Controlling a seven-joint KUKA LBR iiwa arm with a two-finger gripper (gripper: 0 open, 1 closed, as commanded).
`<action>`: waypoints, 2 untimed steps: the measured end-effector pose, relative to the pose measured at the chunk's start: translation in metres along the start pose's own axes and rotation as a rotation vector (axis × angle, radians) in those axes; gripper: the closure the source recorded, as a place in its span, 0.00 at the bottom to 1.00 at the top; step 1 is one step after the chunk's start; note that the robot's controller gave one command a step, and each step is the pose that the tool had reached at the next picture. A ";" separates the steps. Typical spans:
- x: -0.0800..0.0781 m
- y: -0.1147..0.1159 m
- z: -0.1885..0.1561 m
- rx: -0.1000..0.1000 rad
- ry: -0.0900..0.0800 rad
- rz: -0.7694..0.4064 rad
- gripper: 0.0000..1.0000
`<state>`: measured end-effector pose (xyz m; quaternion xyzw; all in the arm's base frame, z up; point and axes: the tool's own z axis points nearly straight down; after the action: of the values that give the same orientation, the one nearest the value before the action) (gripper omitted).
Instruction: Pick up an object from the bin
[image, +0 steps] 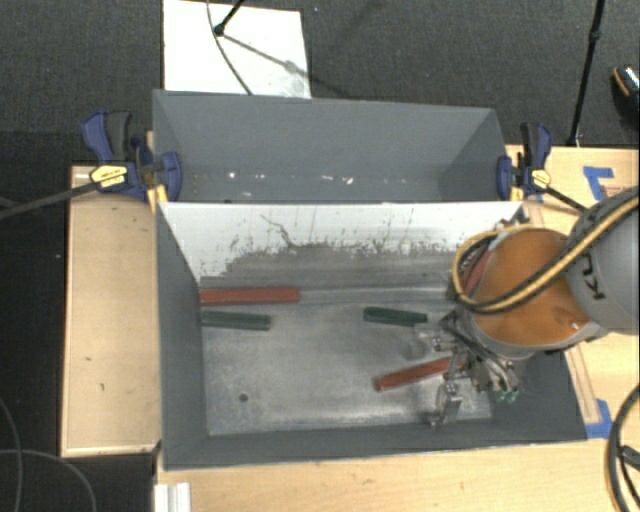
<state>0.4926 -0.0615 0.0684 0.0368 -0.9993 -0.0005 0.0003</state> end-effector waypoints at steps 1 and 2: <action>0.000 0.000 0.000 0.000 0.001 0.002 1.00; -0.001 0.000 -0.056 0.002 -0.008 0.007 1.00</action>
Offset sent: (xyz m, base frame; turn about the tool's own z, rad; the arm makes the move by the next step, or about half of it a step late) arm 0.0000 0.0000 0.0000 0.0000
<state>0.4939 -0.0617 0.1245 0.0331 -0.9994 0.0004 -0.0037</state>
